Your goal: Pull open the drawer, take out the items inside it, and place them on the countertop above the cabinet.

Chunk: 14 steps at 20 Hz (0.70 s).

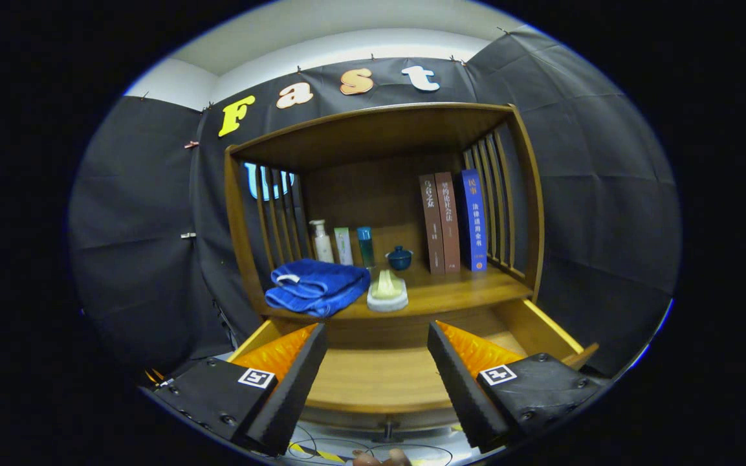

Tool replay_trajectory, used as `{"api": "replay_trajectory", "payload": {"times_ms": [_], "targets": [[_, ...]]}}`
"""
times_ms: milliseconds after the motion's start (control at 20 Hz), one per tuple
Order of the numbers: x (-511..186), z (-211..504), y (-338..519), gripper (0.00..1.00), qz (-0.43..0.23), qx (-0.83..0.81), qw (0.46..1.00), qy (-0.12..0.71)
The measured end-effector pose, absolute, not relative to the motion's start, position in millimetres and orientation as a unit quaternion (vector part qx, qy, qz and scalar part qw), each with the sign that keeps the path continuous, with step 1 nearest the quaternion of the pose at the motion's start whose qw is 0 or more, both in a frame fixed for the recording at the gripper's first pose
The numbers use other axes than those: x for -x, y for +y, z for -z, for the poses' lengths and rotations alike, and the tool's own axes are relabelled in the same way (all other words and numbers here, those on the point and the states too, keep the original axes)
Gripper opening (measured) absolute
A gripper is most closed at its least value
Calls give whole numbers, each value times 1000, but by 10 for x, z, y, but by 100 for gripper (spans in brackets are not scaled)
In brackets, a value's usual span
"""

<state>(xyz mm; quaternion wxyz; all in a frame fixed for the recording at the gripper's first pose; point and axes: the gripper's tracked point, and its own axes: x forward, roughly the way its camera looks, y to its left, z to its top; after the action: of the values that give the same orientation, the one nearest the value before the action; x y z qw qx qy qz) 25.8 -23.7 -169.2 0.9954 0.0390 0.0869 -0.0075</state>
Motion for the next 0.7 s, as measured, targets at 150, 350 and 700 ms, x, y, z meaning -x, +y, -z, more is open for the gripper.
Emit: {"api": "replay_trajectory", "payload": {"times_ms": [150,350,700], "targets": [[-38,2073,-265,99,24,-35,996,83],[90,2675,-256,99,31,-48,991,121],[-13,3114,-324,99,47,-48,988,139]]}}
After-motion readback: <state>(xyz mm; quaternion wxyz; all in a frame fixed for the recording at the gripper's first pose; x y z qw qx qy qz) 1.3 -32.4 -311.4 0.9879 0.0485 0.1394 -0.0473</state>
